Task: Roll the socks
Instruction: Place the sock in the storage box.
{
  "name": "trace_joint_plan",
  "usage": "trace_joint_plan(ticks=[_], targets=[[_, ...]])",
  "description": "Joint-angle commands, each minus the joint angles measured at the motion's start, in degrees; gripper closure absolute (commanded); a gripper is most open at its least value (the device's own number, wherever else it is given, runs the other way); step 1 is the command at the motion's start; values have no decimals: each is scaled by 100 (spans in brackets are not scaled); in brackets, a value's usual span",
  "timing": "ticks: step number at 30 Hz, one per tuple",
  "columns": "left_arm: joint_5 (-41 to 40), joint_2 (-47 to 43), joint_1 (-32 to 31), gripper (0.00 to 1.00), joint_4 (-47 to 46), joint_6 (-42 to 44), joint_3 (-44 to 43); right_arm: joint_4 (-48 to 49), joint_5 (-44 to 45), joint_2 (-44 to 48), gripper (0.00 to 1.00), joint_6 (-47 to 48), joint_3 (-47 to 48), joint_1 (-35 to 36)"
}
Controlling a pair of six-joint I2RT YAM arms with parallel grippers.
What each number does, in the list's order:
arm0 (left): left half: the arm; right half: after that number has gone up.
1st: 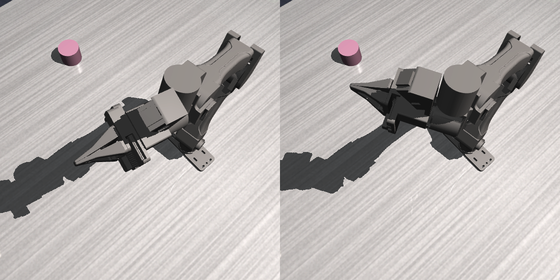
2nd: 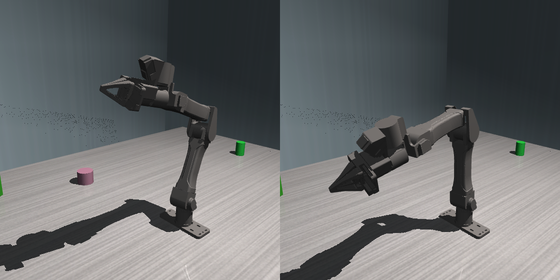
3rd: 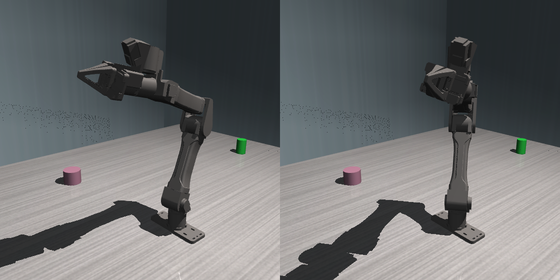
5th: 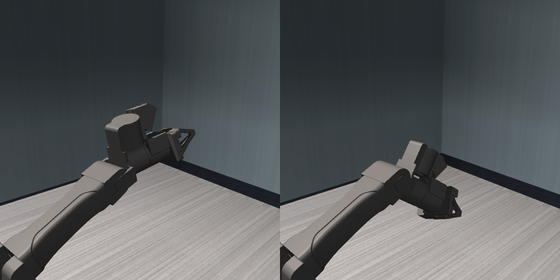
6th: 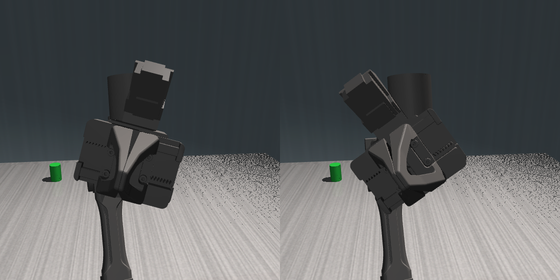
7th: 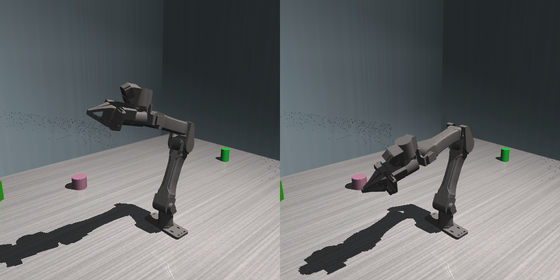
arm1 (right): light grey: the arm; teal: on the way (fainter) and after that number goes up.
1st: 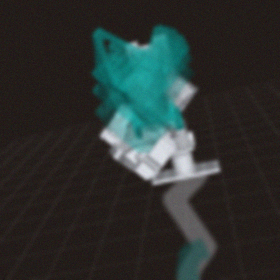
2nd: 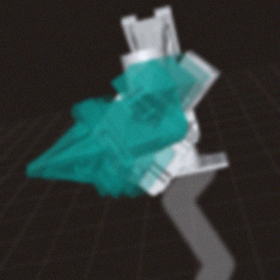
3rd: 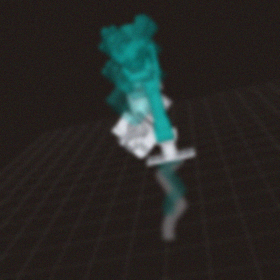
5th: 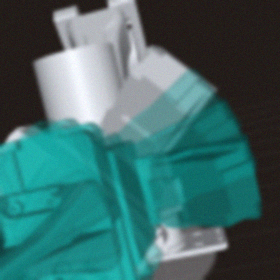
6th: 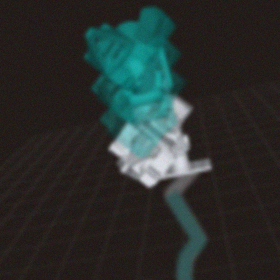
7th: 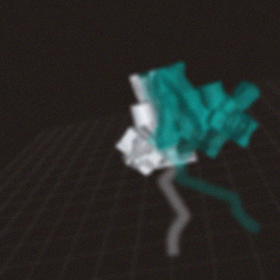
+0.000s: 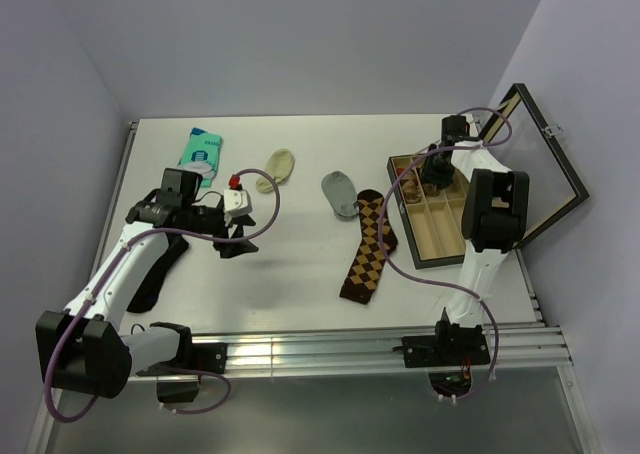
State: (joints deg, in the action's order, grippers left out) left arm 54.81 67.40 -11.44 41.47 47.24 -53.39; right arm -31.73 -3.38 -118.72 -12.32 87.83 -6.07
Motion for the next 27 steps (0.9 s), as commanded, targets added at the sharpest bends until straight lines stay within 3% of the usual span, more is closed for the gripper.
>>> trace_joint_plan(ticks=[1,10,27], targets=[[232,-7,10,29,45,-22,-234,-106,-84,-179,75,-236,-468,-26],[206,-33,-33,29,54,-49,-234,-150,-242,208,47,-210,-416,-35],[188,81,-78,28,54,-57,-251,-299,-392,587,42,-280,-180,-26]])
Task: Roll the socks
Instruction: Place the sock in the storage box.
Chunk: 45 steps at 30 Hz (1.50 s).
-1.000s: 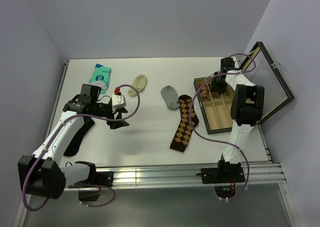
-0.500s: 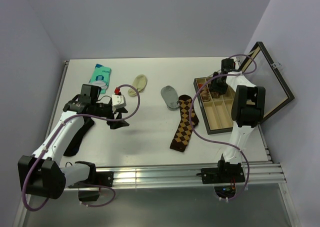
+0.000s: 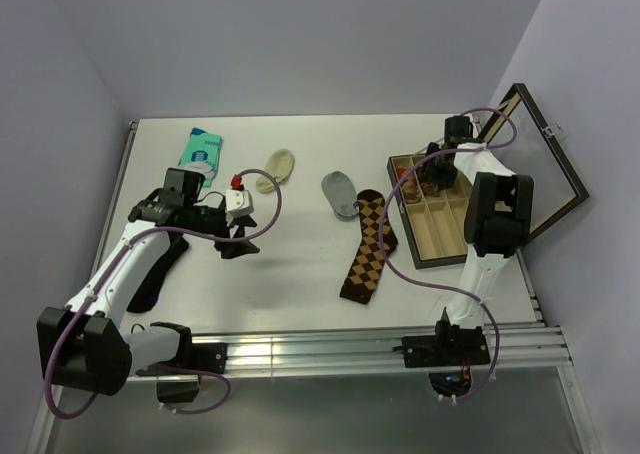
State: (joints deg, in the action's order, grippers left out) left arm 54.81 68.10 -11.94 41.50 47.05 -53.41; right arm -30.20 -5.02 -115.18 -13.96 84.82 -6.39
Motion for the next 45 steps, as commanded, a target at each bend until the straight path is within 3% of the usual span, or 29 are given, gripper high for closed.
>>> trace_joint_plan(ticks=[1,16,23,27,30,40,43,45], targets=[[197,19,-45,28,52,-46,-249,-504,-245,189,43,-99,166,7],[188,81,-115,28,131,-2,-267,-171,-202,487,39,-160,-220,7],[171,107,-150,28,122,-3,-258,-101,-254,566,48,-151,-360,15],[136,125,-177,28,95,-38,-249,-100,-141,488,82,-143,-361,15],[136,116,-194,28,69,-64,-267,-215,-18,260,90,-125,-255,24],[83,116,-273,28,52,-143,-311,-321,106,-190,92,-37,-237,77],[48,116,-300,28,34,-152,-319,-206,36,73,85,-72,-316,86],[39,108,-317,28,43,-161,-302,-101,-34,267,74,-81,-378,86]])
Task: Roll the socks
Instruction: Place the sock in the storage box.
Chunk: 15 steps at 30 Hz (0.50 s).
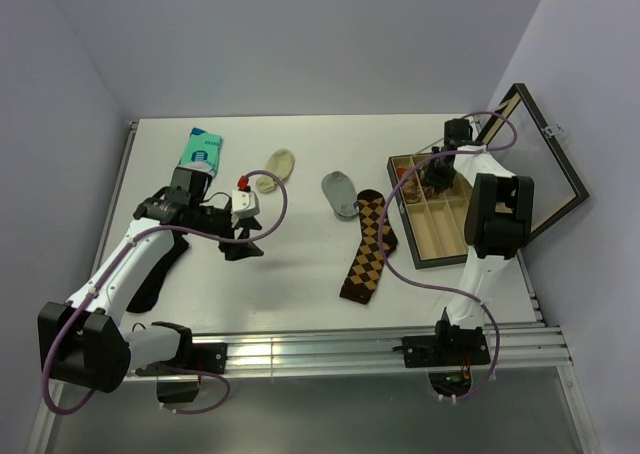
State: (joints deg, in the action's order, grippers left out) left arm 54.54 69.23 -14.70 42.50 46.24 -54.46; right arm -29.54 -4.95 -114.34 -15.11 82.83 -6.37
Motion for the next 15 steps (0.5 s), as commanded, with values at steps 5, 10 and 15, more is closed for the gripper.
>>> trace_joint_plan(ticks=[5,10,15], targets=[[48,-24,-59,28,-66,-97,-188,-236,-94,536,51,-18,-39,75],[48,-41,-86,28,-66,-106,-188,-404,-15,571,45,-27,76,83],[39,-24,-112,28,-58,-106,-188,-254,-59,799,42,-62,-109,92]])
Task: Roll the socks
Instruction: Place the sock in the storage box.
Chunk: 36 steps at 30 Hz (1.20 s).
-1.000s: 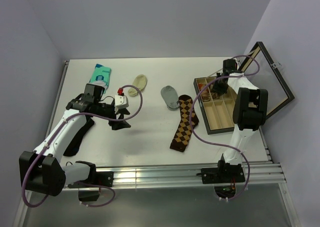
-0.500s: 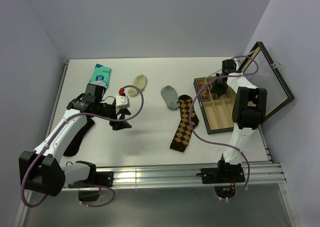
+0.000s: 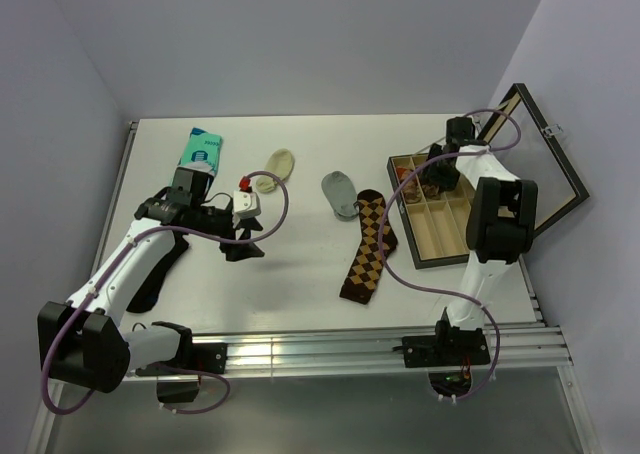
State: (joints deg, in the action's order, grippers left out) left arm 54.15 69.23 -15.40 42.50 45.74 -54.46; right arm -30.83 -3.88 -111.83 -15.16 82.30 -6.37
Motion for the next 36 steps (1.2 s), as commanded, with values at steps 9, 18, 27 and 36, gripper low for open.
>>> trace_joint_plan(ticks=[9,18,27,36], targets=[[69,-6,-68,28,-49,-56,-206,-204,-69,865,39,-101,-30,92],[61,-24,-112,28,-110,-126,-188,-266,212,1067,39,-145,-56,92],[43,-85,-139,28,-128,-179,-144,-134,160,566,73,-198,-12,92],[-19,-147,-139,28,-93,-144,-118,68,362,223,80,-233,-346,92]])
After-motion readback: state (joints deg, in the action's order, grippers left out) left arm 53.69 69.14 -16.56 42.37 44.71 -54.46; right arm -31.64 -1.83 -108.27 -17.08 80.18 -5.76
